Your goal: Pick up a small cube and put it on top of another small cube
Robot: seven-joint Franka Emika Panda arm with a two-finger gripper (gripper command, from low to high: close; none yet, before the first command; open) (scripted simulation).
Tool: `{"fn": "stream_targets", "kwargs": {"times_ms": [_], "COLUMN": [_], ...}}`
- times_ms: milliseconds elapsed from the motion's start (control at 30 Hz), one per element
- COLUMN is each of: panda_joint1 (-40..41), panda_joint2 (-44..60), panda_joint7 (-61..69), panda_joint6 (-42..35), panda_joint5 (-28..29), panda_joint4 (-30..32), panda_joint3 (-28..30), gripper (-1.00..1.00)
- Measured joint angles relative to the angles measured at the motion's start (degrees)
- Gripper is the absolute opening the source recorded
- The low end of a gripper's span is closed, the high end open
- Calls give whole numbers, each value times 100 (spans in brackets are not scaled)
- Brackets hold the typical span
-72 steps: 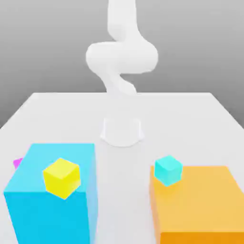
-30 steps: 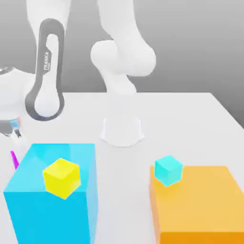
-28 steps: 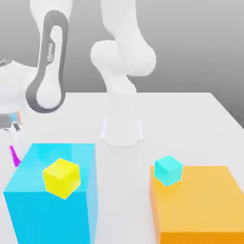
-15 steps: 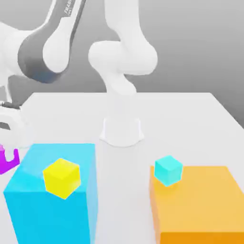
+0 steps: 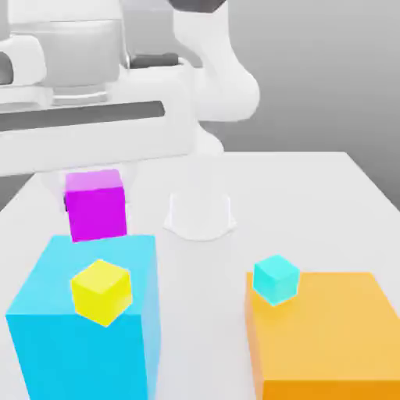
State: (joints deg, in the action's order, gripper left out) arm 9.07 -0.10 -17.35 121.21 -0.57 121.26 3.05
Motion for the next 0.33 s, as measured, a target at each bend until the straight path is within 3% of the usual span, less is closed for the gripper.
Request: {"fn": "stream_targets", "kwargs": {"times_ms": [33,233,333], "panda_joint1": [34,139,140], "panda_joint2": [72,108,-61], "panda_joint7": [3,-5,-18], "panda_joint6": [183,277,-168], "panda_joint5": [6,28,53], "panda_joint4": [117,175,-101], "panda_joint3": [-12,-41,-122], "gripper": [100,100,100]}}
